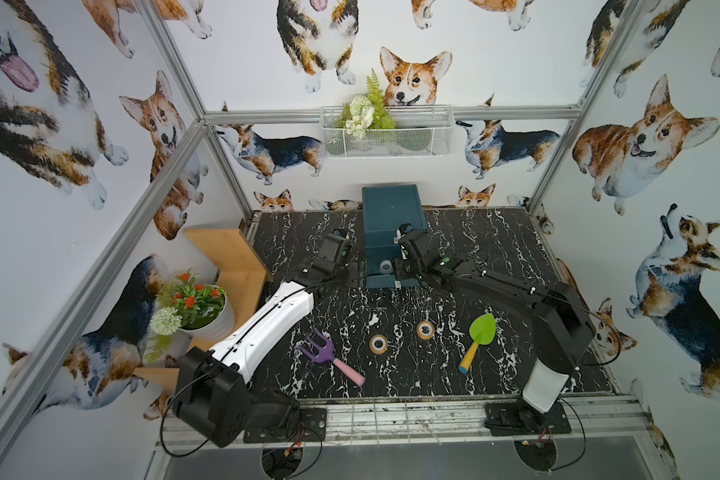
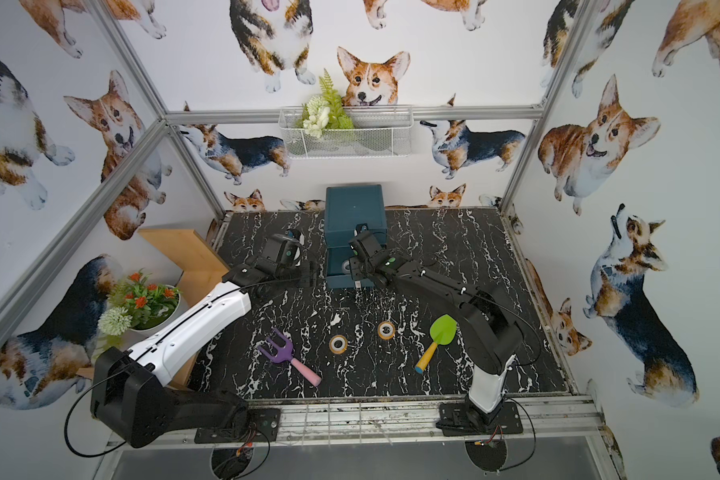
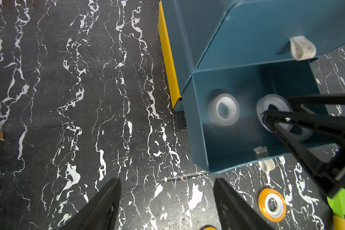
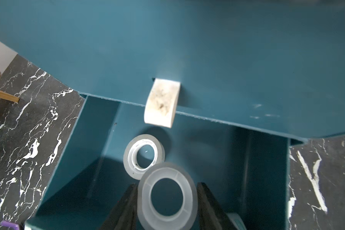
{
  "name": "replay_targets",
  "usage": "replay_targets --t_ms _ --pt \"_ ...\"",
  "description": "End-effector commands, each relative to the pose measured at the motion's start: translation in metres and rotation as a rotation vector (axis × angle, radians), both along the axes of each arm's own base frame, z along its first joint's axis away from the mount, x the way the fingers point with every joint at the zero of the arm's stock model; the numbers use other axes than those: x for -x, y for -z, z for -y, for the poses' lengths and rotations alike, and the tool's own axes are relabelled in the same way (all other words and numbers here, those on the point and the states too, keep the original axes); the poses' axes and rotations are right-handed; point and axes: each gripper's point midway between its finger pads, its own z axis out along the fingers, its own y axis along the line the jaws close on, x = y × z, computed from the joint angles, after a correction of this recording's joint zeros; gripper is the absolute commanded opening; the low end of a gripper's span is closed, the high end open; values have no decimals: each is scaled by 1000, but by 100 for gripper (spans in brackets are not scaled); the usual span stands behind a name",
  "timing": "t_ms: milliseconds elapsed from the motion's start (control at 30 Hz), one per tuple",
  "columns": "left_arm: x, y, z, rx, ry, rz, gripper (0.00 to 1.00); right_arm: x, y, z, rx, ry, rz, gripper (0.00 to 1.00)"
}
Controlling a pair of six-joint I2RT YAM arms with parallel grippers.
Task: Place the transparent tape into the drawer according to color
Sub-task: Place the tape in the drawer.
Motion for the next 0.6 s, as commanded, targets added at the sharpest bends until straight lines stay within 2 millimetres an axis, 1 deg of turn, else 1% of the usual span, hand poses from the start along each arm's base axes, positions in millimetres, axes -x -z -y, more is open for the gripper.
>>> replay_targets --t_ms 0,133,233,333,433,500,567 --pt "-2 -2 3 9 13 12 79 -5 -9 -5 -12 -10 31 56" --pt "-2 -1 3 9 15 9 79 -7 -16 -6 -20 -12 43 61" --pt "-3 -1 3 7 14 10 79 -7 -23 -7 -30 -12 54 62" --pt "-3 -2 4 11 18 14 79 -2 -32 -5 -45 -16 64 62" --pt "-4 -7 4 35 22 24 80 9 -43 -2 -80 -22 79 60" --pt "-7 -16 4 79 14 38 81 23 -50 0 -115 -31 93 58" --pt "-13 -29 4 142 4 57 82 37 -52 0 -173 -50 94 57"
